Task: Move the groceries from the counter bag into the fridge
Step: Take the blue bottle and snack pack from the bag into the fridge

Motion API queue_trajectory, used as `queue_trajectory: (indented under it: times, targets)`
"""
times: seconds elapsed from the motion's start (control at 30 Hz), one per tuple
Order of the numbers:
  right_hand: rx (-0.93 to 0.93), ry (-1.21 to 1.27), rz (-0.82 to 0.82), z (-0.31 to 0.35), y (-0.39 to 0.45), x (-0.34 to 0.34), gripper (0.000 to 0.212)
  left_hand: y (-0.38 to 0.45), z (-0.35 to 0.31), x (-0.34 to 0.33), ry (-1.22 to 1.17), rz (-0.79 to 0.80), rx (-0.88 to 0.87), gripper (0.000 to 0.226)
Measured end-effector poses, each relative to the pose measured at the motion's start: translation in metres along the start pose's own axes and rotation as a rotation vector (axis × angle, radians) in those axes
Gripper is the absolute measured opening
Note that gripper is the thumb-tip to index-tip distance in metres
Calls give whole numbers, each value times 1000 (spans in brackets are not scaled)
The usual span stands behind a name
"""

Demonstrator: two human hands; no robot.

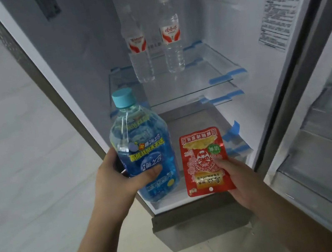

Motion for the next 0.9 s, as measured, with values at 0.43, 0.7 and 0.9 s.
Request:
queue_trajectory:
  times: [0.43,0.7,0.9]
  targets:
    - [-13,-356,70,-40,89,-43,31,62,25,19,1,57,80,69]
    - [-97,-339,44,-84,152,-47,31,83,39,13,32,27,130,71]
    - [-172,-261,107,-98,190,-52,20,90,38,19,28,-73,142,72]
Point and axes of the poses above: each hand's wrist, its own y-axis towards the middle knuckle, its own x-axis out of the back of the hand, z = x × y, the point moved 8 cm from there along y, towards the middle knuckle, and after that the axes turned 11 degrees about x, right-handed, at the moved point
